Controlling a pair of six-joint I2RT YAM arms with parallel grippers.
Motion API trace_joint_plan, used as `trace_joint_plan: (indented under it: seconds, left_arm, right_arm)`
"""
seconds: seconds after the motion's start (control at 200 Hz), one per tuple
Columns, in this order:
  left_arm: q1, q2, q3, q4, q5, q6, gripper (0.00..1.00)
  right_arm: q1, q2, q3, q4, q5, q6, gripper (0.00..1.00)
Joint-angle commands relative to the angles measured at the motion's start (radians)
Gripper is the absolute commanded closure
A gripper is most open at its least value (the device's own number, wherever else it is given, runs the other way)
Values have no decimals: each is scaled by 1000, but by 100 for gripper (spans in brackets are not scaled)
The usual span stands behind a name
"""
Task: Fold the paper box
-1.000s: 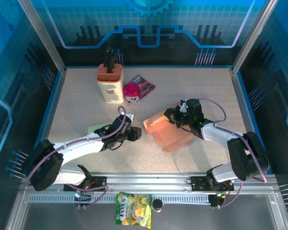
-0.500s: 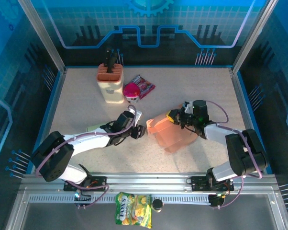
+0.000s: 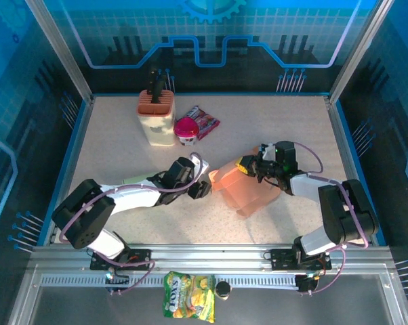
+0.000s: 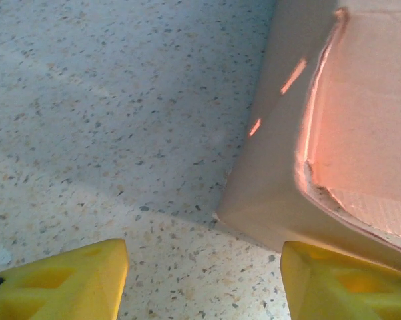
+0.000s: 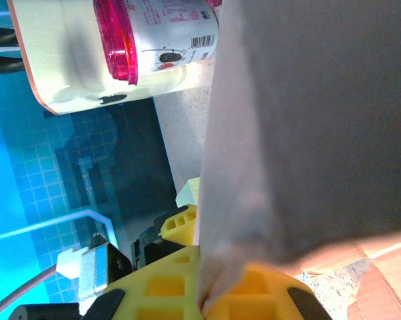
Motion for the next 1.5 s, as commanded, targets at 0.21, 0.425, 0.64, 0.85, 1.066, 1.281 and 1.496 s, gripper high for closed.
trace_joint_plan:
  seconds: [0.21, 0.425, 0.64, 0.85, 1.066, 1.281, 1.496]
  left_arm:
    - [9, 27, -12, 130, 143, 125, 41]
    - [6, 26, -27, 163, 219, 143, 42]
    - [-13, 35, -43, 178, 214, 139, 40]
    - [-19, 52, -37, 214, 195, 124, 46]
    - [-49, 83, -21, 244, 188, 112, 53]
    - [-92, 119, -27, 317, 67, 50, 57]
    - [-112, 126, -52, 402, 10, 16, 64]
  right_arm:
    - [-14, 15, 12, -11, -46, -32, 100]
    - [-13, 20, 11, 8, -48, -23, 100]
    - [-13, 13, 18, 15, -46, -15, 100]
    - [-7, 4, 10, 18, -42, -10, 100]
    - [1, 14, 1, 69, -38, 16, 100]
    - [17, 6, -34, 159, 0, 68, 100]
    - [37, 20, -55, 207, 17, 92, 100]
